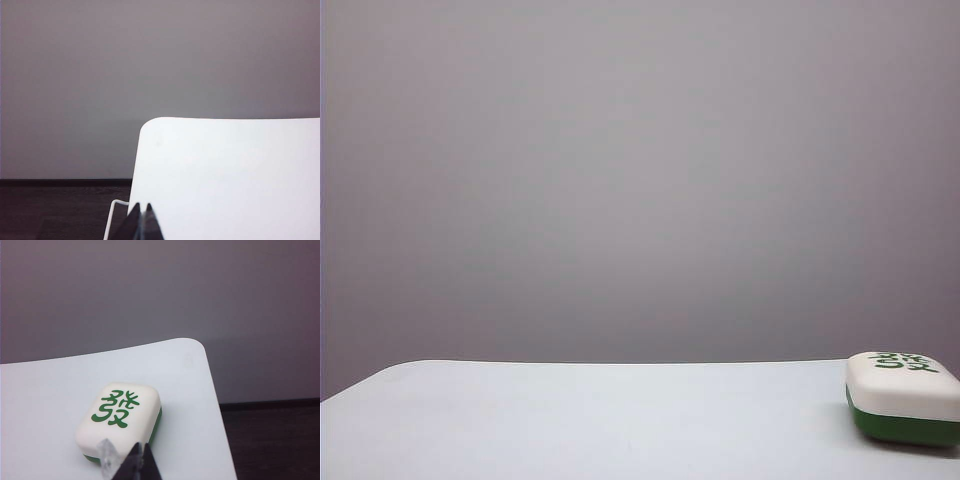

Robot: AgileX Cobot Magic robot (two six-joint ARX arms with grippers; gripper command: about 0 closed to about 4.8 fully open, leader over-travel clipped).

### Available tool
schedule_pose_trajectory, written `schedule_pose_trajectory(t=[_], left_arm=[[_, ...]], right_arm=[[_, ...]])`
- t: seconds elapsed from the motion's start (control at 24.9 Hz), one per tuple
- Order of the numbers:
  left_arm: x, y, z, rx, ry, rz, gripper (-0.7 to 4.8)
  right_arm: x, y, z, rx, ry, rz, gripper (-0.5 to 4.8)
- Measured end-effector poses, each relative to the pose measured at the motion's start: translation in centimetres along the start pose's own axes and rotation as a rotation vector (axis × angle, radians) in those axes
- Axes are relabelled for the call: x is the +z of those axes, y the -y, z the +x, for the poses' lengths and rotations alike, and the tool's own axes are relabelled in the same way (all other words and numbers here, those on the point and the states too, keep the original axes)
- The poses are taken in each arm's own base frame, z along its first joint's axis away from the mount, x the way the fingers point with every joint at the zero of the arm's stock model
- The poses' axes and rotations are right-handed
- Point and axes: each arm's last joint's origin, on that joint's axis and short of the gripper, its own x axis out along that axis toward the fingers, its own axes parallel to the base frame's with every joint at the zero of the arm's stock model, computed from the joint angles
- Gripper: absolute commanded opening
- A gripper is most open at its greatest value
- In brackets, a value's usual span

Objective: Move the foam mahjong from the right side of the table to the left side of the table.

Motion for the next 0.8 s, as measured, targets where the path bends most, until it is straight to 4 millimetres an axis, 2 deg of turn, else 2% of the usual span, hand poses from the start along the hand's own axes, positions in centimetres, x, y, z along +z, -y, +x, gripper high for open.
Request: schedule_pose_trajectory(t=[0.32,0.4,0.64,0.8], left_arm=[[0.0,0.0,0.0,-0.001,0.003,-0.001,-0.03],[0.7,0.0,-0.1,-0.023,0.04,-0.043,-0.04],[5.8,-0.6,-1.7,-0.022,0.218,-0.128,-0.04],[10.6,-1.0,-2.1,-0.026,0.233,-0.11,-0.04]], right_arm=[[0.0,0.0,0.0,0.0,0.0,0.0,-0.05],[0.1,0.0,0.0,0.001,0.009,0.005,-0.05],[1.8,-0.2,-0.2,0.018,0.189,0.033,-0.05],[2.4,-0.1,-0.3,-0.02,0.257,0.103,-0.05]])
